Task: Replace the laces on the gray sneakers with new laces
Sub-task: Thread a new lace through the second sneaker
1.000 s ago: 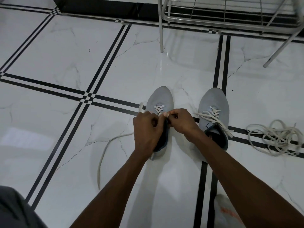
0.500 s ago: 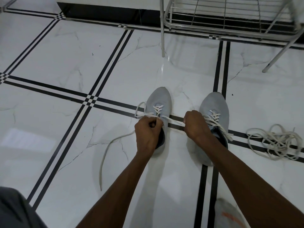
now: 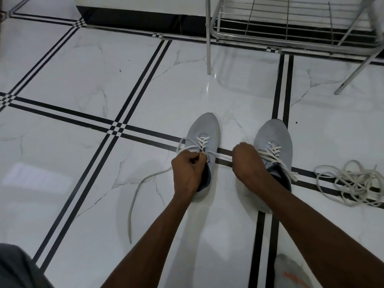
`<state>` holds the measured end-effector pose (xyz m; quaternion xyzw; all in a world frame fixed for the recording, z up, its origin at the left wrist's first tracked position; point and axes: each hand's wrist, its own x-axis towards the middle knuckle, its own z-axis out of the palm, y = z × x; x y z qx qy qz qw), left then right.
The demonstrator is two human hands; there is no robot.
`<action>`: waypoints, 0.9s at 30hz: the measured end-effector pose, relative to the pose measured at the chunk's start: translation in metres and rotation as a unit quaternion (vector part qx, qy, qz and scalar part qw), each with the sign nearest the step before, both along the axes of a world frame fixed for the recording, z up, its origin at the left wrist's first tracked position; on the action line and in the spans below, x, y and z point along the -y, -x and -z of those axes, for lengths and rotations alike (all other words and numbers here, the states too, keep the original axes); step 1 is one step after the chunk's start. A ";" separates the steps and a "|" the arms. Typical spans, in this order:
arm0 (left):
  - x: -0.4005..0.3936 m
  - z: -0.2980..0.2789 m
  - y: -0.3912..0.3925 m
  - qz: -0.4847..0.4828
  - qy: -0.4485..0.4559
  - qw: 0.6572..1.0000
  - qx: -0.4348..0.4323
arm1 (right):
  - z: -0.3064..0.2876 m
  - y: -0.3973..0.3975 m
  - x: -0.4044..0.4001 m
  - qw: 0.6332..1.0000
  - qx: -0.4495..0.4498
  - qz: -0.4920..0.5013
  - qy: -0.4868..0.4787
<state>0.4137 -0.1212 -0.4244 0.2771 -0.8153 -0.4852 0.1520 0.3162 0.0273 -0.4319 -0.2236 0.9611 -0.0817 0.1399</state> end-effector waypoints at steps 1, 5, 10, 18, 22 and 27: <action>0.000 0.000 0.001 -0.004 0.000 1.000 -0.001 | -0.002 0.002 0.007 0.999 -0.009 -0.011 0.035; -0.002 0.001 0.001 -0.009 -0.003 1.000 0.001 | -0.007 0.005 0.044 0.983 0.051 -0.048 0.172; 0.000 0.002 0.001 -0.006 0.000 1.000 0.007 | 0.007 -0.002 0.021 0.997 0.039 0.029 0.063; -0.002 0.000 0.002 -0.014 -0.007 1.000 0.009 | 0.002 0.003 0.036 0.977 0.018 -0.059 0.202; 0.001 -0.001 0.002 -0.014 -0.002 1.000 0.010 | 0.005 -0.001 0.015 1.000 0.013 0.007 0.025; 0.000 -0.001 0.002 -0.027 -0.002 0.999 0.017 | 0.009 0.002 0.000 0.991 0.033 0.007 0.126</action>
